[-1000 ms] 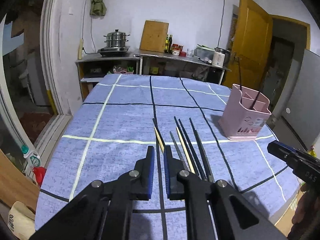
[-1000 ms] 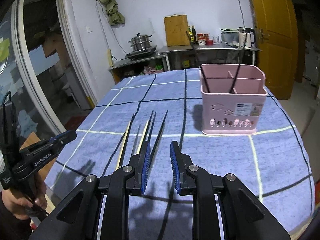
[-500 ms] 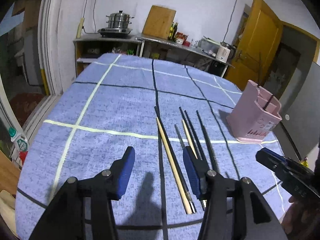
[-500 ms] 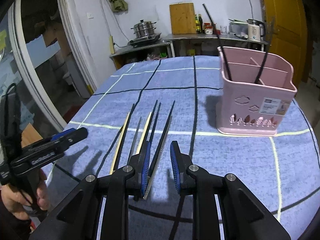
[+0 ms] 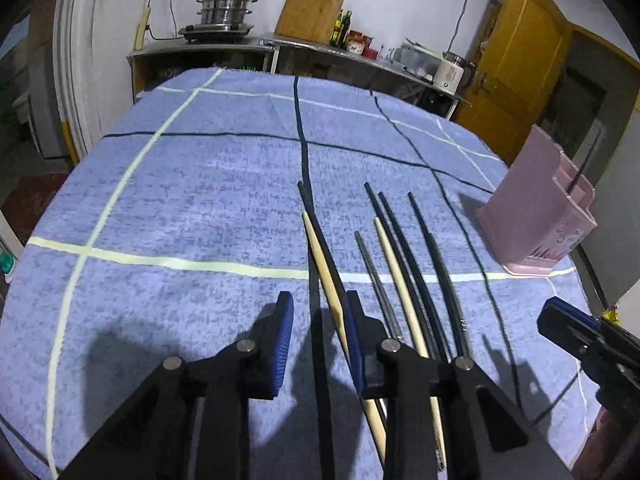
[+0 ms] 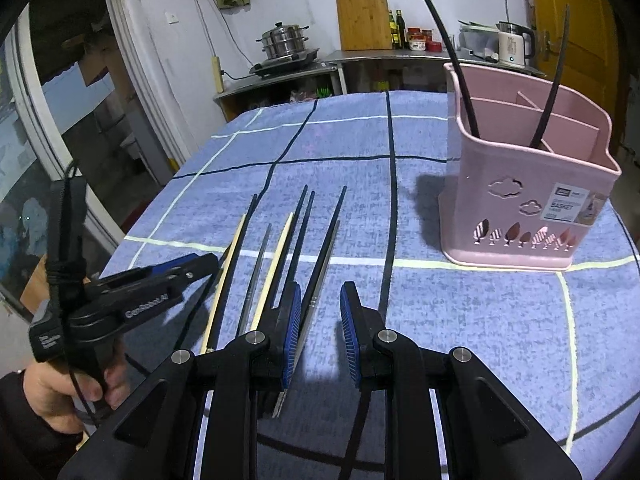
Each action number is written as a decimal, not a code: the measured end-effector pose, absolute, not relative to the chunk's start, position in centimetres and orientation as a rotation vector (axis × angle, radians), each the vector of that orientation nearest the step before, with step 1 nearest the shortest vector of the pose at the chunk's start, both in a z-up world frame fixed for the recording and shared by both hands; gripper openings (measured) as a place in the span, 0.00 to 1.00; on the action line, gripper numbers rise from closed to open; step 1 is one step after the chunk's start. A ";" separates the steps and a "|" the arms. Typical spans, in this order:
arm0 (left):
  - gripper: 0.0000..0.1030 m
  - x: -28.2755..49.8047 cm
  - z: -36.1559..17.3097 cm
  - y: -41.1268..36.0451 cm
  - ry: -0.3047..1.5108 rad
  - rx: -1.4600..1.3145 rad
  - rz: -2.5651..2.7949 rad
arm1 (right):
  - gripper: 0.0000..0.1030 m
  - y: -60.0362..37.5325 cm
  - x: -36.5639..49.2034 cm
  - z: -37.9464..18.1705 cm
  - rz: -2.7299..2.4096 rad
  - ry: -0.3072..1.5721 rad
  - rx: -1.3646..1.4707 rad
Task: Organize utensils
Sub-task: 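Close the right gripper on a light wooden chopstick and lift it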
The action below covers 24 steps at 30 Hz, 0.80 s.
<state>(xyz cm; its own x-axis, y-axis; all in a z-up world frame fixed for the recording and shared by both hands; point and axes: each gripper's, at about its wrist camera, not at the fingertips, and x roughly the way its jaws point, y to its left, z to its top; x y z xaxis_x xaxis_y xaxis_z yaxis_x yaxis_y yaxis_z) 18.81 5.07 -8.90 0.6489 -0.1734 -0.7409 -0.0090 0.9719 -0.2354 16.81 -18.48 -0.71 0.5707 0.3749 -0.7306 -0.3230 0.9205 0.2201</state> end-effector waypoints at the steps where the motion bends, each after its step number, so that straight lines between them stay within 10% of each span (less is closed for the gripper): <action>1: 0.24 19.0 -9.2 5.1 0.870 -0.224 -0.091 | 0.21 -18.4 17.0 -0.9 0.411 0.876 0.065; 16: 0.25 20.0 -9.3 3.6 0.874 -0.127 -0.056 | 0.21 -17.8 18.2 -2.4 0.426 0.909 0.080; 24: 0.08 19.9 -9.0 4.8 0.893 -0.135 -0.044 | 0.21 -16.4 19.0 -1.9 0.456 0.901 0.066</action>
